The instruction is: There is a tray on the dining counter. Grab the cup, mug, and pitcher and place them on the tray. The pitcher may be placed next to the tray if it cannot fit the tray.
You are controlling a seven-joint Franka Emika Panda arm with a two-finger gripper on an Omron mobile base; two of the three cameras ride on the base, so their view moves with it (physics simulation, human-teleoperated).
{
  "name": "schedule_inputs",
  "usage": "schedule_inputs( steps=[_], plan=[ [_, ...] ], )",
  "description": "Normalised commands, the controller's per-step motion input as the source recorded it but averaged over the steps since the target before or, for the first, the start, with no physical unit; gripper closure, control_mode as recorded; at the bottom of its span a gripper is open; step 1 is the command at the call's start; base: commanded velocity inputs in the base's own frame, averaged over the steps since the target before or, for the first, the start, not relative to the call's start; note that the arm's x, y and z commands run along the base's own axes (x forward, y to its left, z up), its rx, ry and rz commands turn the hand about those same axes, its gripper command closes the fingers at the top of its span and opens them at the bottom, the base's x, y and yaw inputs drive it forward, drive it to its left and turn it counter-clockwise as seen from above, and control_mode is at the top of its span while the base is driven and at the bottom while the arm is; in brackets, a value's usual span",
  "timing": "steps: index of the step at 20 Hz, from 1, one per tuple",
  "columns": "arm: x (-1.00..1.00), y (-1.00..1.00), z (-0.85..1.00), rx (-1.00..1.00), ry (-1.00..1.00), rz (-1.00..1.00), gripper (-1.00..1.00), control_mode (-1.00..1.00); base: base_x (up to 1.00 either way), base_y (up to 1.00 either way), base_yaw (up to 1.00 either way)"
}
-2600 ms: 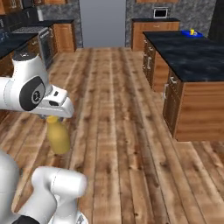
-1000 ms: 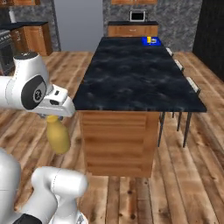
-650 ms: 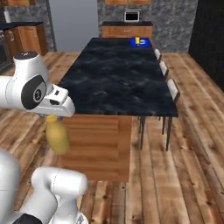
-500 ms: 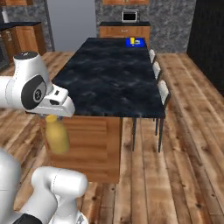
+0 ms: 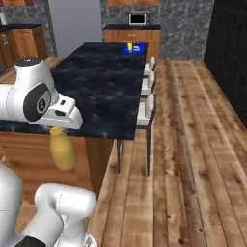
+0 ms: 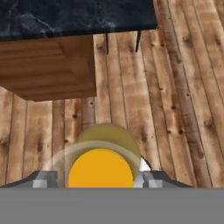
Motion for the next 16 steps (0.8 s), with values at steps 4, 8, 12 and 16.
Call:
schedule_inputs(
  steps=[4, 8, 12, 16],
  plan=[
    [0.00, 0.00, 0.00, 0.00, 0.00, 0.00, 1.00, 1.00, 0.70, -1.00, 0.19],
    [0.00, 0.00, 0.00, 0.00, 0.00, 0.00, 1.00, 1.00, 0.74, -1.00, 0.23],
    [0.00, 0.00, 0.00, 0.00, 0.00, 0.00, 1.00, 1.00, 0.81, -1.00, 0.25],
    [0.00, 0.00, 0.00, 0.00, 0.00, 0.00, 1.00, 1.00, 0.90, -1.00, 0.26]
  ],
)
